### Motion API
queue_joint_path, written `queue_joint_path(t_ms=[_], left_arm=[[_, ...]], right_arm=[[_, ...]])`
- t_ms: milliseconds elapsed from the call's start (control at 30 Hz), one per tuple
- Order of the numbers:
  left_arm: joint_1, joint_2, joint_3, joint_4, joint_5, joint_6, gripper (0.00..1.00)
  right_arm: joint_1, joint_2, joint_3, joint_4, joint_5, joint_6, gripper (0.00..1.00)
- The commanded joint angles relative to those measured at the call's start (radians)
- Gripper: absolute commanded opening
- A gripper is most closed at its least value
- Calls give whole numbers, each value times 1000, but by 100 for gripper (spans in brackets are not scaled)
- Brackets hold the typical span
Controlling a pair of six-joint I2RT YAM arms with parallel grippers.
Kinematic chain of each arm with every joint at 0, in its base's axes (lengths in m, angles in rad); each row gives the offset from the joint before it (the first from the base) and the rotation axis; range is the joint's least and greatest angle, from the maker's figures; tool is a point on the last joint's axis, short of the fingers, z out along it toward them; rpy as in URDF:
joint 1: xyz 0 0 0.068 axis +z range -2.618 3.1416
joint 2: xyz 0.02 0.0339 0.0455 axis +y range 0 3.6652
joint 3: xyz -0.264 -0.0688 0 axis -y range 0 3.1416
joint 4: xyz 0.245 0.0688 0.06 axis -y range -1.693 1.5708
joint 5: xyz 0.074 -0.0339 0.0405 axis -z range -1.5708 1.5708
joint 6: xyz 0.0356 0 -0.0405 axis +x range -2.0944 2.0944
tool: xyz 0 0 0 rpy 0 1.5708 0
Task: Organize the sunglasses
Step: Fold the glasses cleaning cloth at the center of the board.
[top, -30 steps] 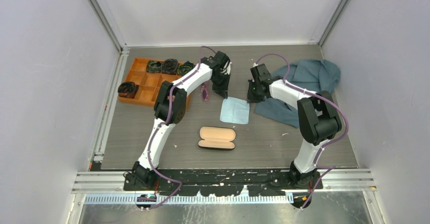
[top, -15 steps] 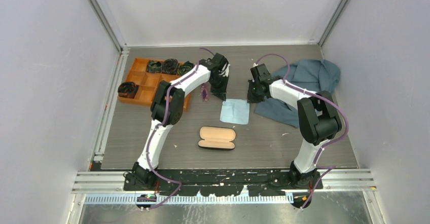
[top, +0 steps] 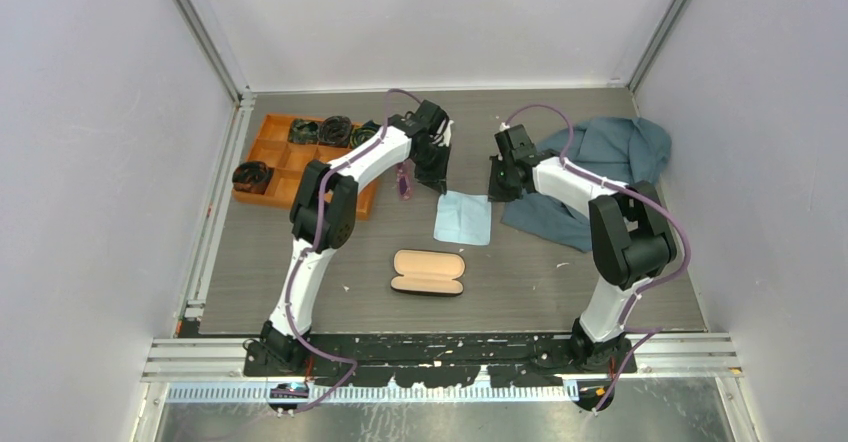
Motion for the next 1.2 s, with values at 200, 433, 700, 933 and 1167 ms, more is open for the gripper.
queue_joint_path(t_ms=[200, 433, 700, 933, 1167], left_arm=[[-8, -53, 4, 22, 21, -7, 0], [-9, -48, 8, 20, 23, -2, 0], [-9, -39, 12, 17, 29, -1, 0], [-9, -28, 22, 15, 29, -1, 0], [-8, -27, 26, 11, 28, -1, 0]], right_arm=[[3, 70, 118, -21, 74, -2, 32], [4, 151, 173, -33, 98, -20, 32], [3, 200, 193, -45, 94, -32, 32], [9, 188, 164, -37, 72, -34, 25], [11, 161, 135, -35, 56, -36, 25]])
